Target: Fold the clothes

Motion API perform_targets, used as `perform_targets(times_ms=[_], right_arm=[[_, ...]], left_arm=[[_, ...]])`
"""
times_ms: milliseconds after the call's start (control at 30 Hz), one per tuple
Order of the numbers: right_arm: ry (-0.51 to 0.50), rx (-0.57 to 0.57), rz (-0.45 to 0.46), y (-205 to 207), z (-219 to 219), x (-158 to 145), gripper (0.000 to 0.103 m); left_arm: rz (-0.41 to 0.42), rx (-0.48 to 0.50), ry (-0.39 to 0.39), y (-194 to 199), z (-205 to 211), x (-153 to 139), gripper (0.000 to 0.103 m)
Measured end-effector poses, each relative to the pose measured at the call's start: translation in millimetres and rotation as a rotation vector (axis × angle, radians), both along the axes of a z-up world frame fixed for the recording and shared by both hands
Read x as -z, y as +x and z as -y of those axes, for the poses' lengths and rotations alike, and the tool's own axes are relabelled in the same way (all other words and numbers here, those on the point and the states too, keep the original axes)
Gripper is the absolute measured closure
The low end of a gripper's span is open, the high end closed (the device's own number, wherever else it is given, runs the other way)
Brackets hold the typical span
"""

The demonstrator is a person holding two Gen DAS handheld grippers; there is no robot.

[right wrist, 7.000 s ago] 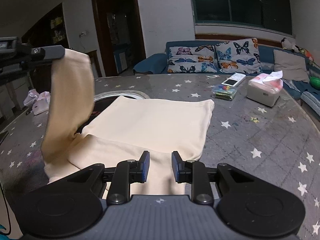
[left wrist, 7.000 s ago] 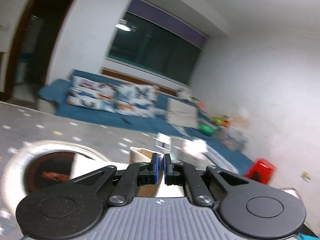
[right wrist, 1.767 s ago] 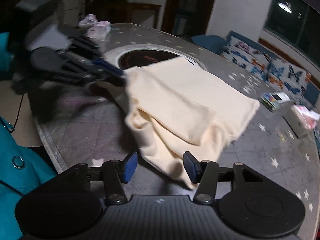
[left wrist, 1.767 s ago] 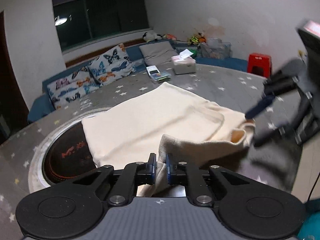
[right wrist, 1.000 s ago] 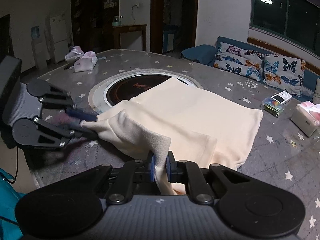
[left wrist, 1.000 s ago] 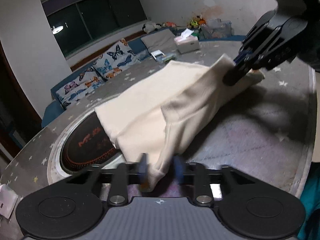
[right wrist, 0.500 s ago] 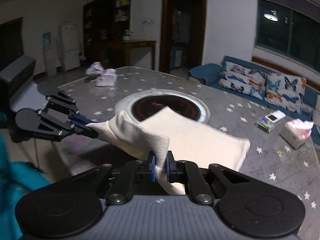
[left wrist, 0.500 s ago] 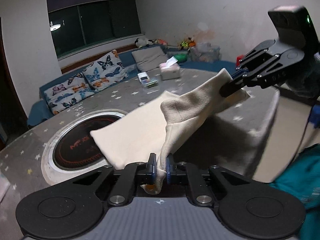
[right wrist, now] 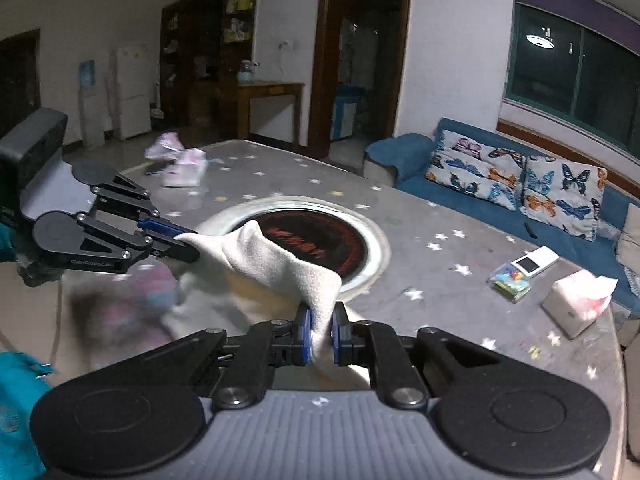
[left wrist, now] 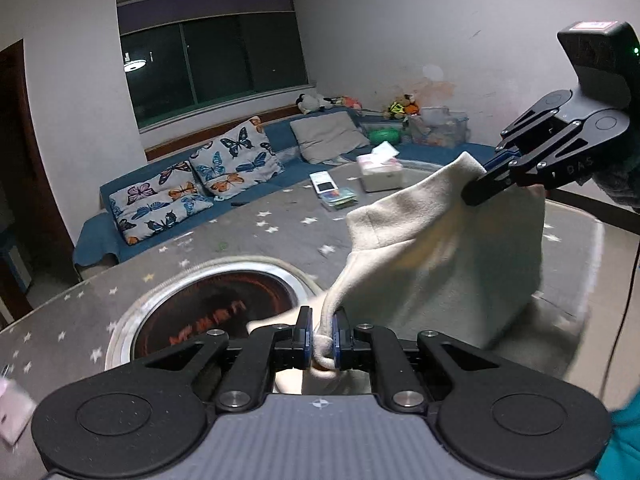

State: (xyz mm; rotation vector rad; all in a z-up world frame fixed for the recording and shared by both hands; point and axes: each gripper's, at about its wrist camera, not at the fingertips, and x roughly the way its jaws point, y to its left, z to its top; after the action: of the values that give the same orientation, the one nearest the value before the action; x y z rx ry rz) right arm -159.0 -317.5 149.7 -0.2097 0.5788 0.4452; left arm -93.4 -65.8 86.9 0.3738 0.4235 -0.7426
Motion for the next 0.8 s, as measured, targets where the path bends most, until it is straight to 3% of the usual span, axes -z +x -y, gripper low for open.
perform_targets(times_ms=[233,367,433,600,800], right_arm=[[-0.023,0.080,-0.090,83,11,41,0.094],[-0.017,0.151,-0.136,109,9,77,0.092],[0.012,0.207,-0.150,117,15,91,0.084],[0.076,0.318,-0.145,110,34,96,0.084],[0.090,0.259,-0.135,66,28,79,0.084]], left_arm=[[-0.092,-0.087,0.042,83,37,35,0.092],[-0.131,-0.162,0.077,108,44,61,0.088],[-0.145,-0.185,0.085,113,45,69,0.088],[-0.150,-0.222,0.074,110,42,65,0.088],[-0.190,-0.147,-0.013,91,56,40,0.087]])
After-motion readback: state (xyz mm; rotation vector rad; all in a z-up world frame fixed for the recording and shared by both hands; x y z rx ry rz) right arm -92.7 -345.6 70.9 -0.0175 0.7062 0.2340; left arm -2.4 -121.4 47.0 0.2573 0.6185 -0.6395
